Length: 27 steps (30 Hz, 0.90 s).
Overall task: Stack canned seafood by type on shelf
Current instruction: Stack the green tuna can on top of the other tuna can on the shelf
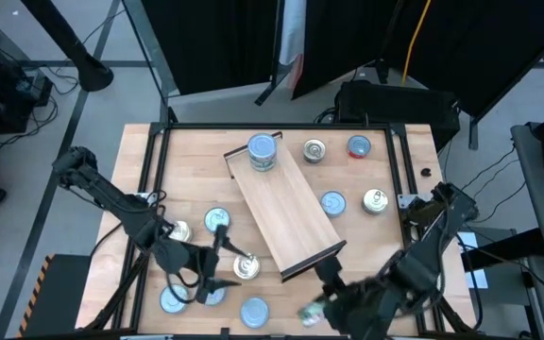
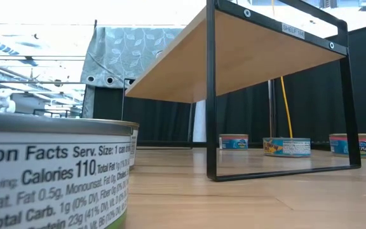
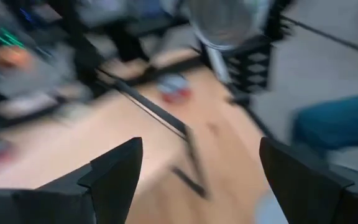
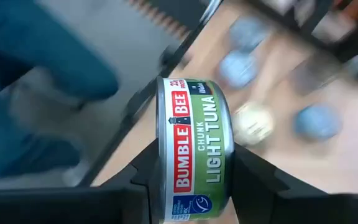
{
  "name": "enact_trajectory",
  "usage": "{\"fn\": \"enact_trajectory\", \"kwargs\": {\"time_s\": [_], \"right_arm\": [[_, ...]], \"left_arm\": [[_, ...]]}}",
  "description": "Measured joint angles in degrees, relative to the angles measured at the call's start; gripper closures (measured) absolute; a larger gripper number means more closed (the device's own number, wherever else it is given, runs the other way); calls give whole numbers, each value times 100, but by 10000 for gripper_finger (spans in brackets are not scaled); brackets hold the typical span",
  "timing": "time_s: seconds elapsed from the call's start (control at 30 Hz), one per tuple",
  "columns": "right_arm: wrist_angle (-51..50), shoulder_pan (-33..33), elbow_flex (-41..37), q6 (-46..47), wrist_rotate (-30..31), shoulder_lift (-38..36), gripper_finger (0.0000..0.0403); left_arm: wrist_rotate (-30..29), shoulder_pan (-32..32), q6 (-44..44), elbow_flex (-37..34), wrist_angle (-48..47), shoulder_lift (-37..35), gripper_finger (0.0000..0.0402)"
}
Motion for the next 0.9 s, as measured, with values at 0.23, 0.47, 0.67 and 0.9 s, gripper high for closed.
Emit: {"fn": "enact_trajectory", "kwargs": {"time_s": [0.23,0.47,0.67,0.9], "right_arm": [[237,-972,1539,-1390,451,-31,273],[1379,-2832,1645,-1673,426,-593,273],[1540,-4781,1646,-1037,-218,-752,273],[1891,-6424,998,353,-2957,-422,273]], "left_arm": [[-2462,-298,2461,567,105,-378,80],[-3718,-386,3677,797,502,-594,80],[-4842,-209,3152,729,397,-662,80],[-4985,129,2311,533,9,-657,80]]}}
